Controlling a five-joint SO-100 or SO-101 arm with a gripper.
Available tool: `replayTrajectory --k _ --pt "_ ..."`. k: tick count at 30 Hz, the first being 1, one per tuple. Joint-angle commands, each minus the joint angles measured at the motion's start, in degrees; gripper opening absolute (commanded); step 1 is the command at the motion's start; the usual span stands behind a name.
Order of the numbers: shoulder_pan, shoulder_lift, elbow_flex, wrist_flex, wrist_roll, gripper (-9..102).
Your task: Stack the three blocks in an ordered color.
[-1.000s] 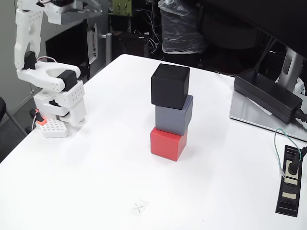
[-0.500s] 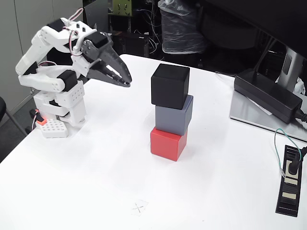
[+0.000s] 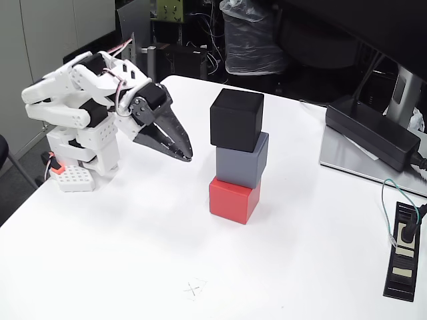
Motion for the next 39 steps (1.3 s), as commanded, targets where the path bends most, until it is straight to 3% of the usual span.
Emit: replayTrajectory --k 1,12,20,39 --pt "-0.1 0.4 0.9 -1.2 0.4 -2" --pt "-0.4 0.5 3.0 -1.8 0.4 -2" --pt "-6.7 0.4 4.4 -6.2 -0.3 -2" --pt "-6.8 0.5 4.7 -6.7 0.4 -2"
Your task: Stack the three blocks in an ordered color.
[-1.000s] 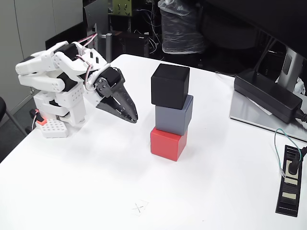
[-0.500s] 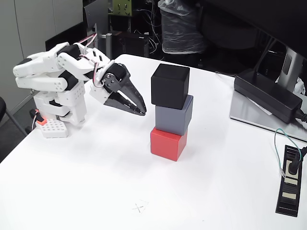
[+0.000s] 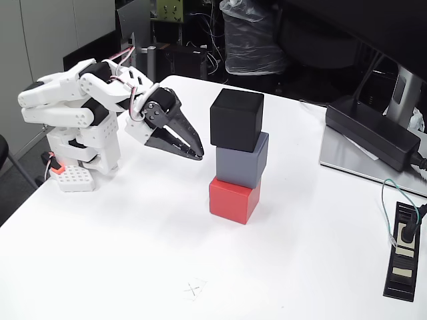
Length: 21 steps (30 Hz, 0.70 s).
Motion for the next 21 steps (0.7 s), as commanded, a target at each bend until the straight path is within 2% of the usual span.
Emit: replayTrajectory --k 1,12,21 --pt "0.1 0.4 -0.2 -1.1 0.4 -2" --pt "0.1 0.4 -0.3 -1.1 11.1 -2" --pt "-0.4 0.4 -0.3 -1.1 11.2 -2"
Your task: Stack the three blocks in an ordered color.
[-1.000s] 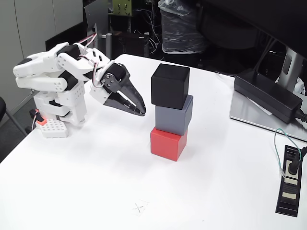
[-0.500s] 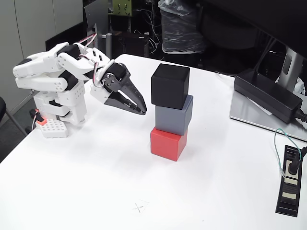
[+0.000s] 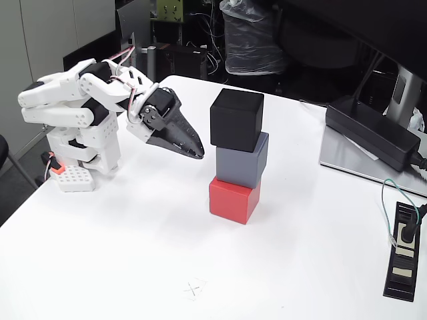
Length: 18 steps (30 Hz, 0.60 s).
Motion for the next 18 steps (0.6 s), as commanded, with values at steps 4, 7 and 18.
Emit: replayTrajectory --k 4,7,18 --pt "-0.2 0.4 -0.4 -0.9 0.9 -2" --pt "0.0 0.4 -0.4 -0.9 0.8 -2" --pt "0.0 0.4 -0.4 -0.9 0.8 -2"
